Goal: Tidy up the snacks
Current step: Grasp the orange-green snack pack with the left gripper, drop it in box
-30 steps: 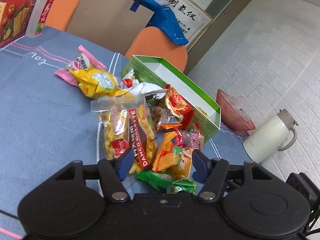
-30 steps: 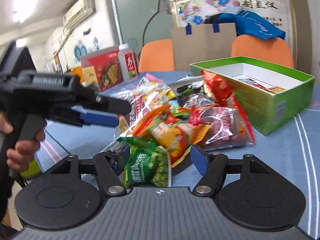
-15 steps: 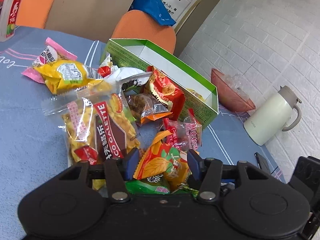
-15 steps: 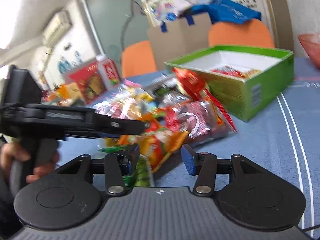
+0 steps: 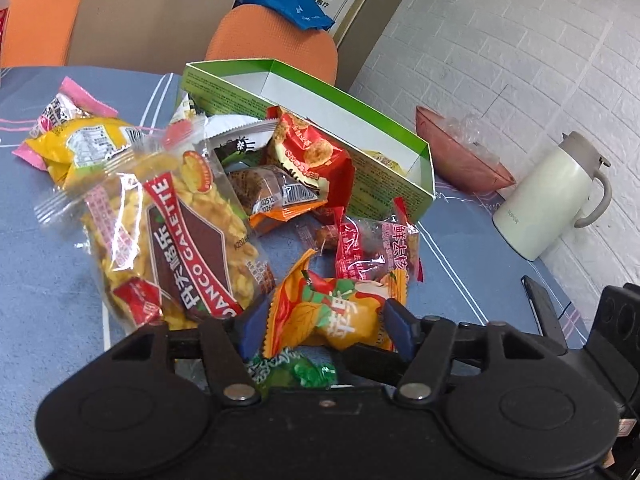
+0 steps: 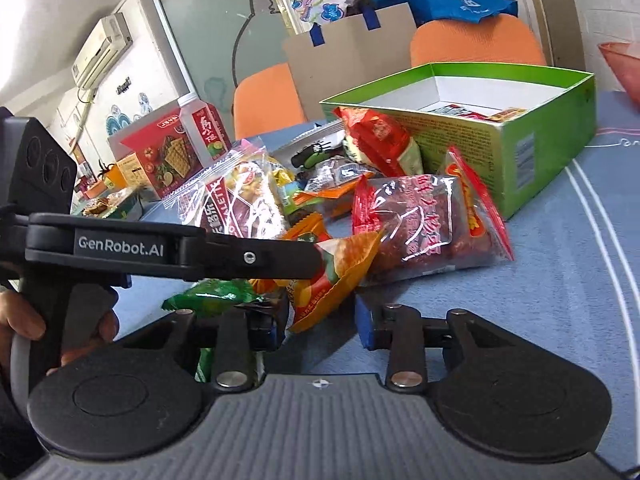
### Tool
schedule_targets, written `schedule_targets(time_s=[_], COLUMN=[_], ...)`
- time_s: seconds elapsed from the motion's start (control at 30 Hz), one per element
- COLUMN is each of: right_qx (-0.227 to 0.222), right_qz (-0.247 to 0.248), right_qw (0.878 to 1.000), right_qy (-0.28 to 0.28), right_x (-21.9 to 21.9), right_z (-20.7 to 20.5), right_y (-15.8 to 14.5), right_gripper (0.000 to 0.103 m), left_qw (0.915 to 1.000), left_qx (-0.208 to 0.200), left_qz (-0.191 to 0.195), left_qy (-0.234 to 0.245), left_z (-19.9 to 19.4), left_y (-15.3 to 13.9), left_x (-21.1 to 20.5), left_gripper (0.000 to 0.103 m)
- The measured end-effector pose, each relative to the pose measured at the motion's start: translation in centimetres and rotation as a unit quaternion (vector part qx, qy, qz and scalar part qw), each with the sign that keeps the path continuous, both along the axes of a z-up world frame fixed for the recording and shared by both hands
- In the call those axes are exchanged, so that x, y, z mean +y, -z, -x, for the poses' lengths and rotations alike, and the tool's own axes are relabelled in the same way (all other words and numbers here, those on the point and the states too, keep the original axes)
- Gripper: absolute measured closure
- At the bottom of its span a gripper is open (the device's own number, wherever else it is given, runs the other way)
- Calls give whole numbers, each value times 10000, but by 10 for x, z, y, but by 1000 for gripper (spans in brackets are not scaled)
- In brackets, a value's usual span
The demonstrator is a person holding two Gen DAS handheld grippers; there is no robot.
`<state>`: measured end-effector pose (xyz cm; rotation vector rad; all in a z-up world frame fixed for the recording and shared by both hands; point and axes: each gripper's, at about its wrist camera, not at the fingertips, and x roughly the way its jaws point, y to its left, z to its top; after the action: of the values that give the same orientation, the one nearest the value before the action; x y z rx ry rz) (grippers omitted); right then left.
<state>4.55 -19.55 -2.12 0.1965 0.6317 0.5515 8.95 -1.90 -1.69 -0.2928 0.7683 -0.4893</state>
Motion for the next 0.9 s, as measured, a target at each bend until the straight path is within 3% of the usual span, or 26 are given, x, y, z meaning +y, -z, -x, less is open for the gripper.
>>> schedule_targets(time_s=[0.23,0.33,0.4,0.43,0.53,0.67,0.9], right_qx=[-300,-488,-544,-504,-334,-633,-1345], right_qz=[288,459,524,530,372,433,384], right_qw=[9989,9975,9969,9972,9987,9969,9895], right_qy=[193,239,219,178,116,156,367], right_x=[-9,-8,-6,-5,-2,-5,-21], right_z=[9,14,12,9,2,11,6], right_y=[-7,-12,-12,-10,-2,-14,-54], right_gripper=[36,24,22,22,43,44,44], left_qw=[9999,9998,9994,9991,9997,9996,9967], left_qx=[100,172,252,288,196,-29,-705], left_qz=[31,73,192,252,107,249,292], left_qy=[0,22,140,180,121,125,291], left_z=[-11,-11,-12,-12,-9,0,-14], left_y=[3,6,7,8,6,-11,-58], left_x=[-11,-11,-11,-12,-18,-18,-34], left_gripper=[0,0,0,0,0,9,10])
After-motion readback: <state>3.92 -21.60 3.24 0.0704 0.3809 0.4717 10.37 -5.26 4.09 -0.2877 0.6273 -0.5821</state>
